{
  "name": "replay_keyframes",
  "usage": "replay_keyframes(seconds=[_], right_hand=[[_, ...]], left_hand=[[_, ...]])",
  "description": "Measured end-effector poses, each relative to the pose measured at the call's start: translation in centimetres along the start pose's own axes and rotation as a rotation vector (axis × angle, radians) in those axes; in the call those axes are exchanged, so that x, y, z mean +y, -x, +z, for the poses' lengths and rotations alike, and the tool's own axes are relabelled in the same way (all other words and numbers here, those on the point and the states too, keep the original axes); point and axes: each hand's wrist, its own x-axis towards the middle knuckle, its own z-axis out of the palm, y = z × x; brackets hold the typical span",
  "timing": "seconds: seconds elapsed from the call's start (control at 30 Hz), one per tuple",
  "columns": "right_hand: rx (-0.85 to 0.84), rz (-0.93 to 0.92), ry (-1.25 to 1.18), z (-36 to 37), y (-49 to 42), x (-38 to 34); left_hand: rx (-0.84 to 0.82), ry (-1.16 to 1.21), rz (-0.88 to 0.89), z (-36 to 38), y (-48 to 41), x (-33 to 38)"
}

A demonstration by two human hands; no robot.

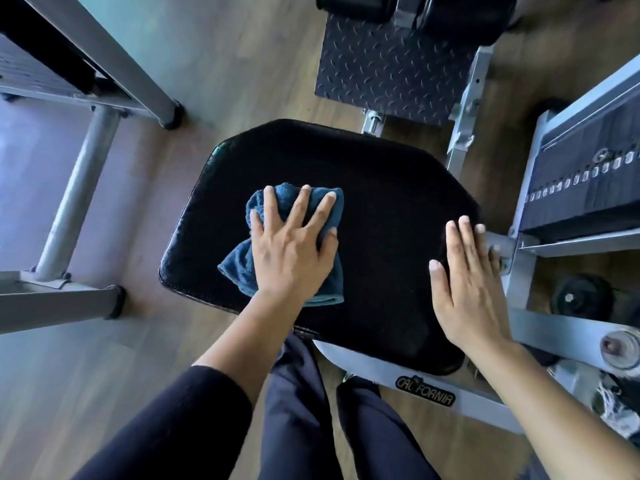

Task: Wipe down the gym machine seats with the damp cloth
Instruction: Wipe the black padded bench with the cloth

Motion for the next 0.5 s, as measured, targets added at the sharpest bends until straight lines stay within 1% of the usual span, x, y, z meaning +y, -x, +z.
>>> replay_keyframes(seconds=[0.07, 0.13, 0.2, 0.23, 0.3, 0.37, 0.43, 0.47, 0.5], right_hand=[[-0.003, 0.005, -0.010, 0.0, 0.1, 0.1], [-0.002, 0.001, -0.009, -0.1, 0.1, 0.0], [-0.006, 0.001, -0.009, -0.2, 0.2, 0.2], [-0.010, 0.001, -0.008, -0.3, 0.1, 0.2], [-0.023, -0.008, 0.001, -0.3, 0.1, 0.4], [-0.029, -0.014, 0.006, -0.4, 0.0, 0.3], [-0.023, -0.006, 0.003, -0.5, -0.2, 0.1], [-0.016, 0.002, -0.005, -0.5, -0.3, -0.2], [-0.004, 0.013, -0.019, -0.5, -0.6, -0.4]], left_hand=[[-0.003, 0.031, 0.138, 0.5, 0.8, 3.3], [-0.038, 0.055, 0.298, 0.3, 2.9, 4.7], [-0.057, 0.068, 0.403, -0.2, 4.3, 3.6], [-0.052, 0.069, 0.422, -0.4, 4.5, 2.2], [-0.013, 0.046, 0.373, -0.7, 3.4, -1.1], [0.003, 0.025, 0.194, -0.6, 1.0, -3.7], [-0.007, 0.009, -0.022, -0.5, -2.0, -3.3], [-0.005, 0.007, -0.099, -0.3, -3.4, -2.2], [-0.009, 0.007, -0.135, 0.1, -4.6, -0.8]])
